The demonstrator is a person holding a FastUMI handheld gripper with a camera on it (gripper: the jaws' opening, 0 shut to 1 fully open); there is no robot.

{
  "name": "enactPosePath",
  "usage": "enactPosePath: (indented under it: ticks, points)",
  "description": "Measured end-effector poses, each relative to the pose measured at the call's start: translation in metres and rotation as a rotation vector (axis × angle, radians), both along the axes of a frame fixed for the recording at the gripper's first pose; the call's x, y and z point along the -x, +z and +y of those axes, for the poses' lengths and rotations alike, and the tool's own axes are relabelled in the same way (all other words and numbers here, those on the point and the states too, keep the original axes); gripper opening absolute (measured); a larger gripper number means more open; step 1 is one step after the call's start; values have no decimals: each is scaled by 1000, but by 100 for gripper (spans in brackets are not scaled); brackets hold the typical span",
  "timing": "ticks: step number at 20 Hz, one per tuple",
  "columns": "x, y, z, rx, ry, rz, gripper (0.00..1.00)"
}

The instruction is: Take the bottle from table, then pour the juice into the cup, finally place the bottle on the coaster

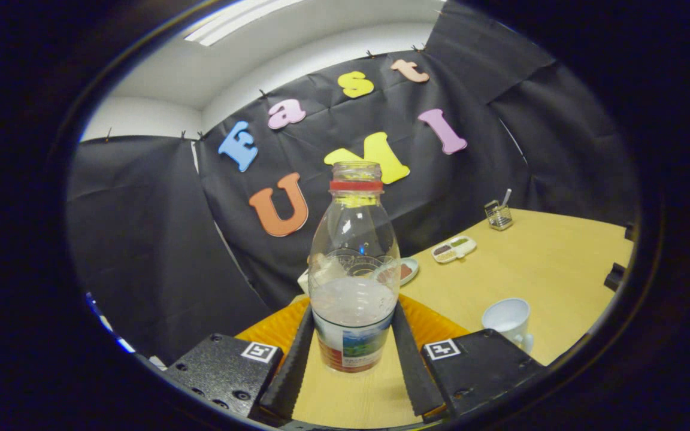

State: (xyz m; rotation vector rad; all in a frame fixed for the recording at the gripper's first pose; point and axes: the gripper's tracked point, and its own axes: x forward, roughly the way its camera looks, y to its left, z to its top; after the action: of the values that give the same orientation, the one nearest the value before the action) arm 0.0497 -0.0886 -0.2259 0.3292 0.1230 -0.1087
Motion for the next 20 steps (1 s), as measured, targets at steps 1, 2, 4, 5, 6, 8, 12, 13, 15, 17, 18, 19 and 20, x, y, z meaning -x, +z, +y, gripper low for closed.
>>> enactPosePath:
  ticks: [1,2,4,5,6,8,12,13,15,17,18,19,20]
  points:
    - [-5,1,-4,39,-25,4,75]
    - [-12,3,-5,73,-42,3,75]
    - [-25,9,-8,145,-69,0,75]
    - [-32,13,-11,180,-81,-5,75]
    - [-41,17,-12,209,-85,-14,74]
    - [-66,22,-16,254,-87,-28,75]
    - [-110,3,-21,393,-85,27,75]
    - [-121,-2,-20,430,-79,42,75]
    - [-137,-15,-21,476,-69,71,75]
    - [-153,-38,-21,470,-49,108,75]
    - [-159,-49,-23,456,-38,126,75]
    - [-165,-57,-27,440,-33,139,76]
    - [-170,-64,-32,440,-39,149,75]
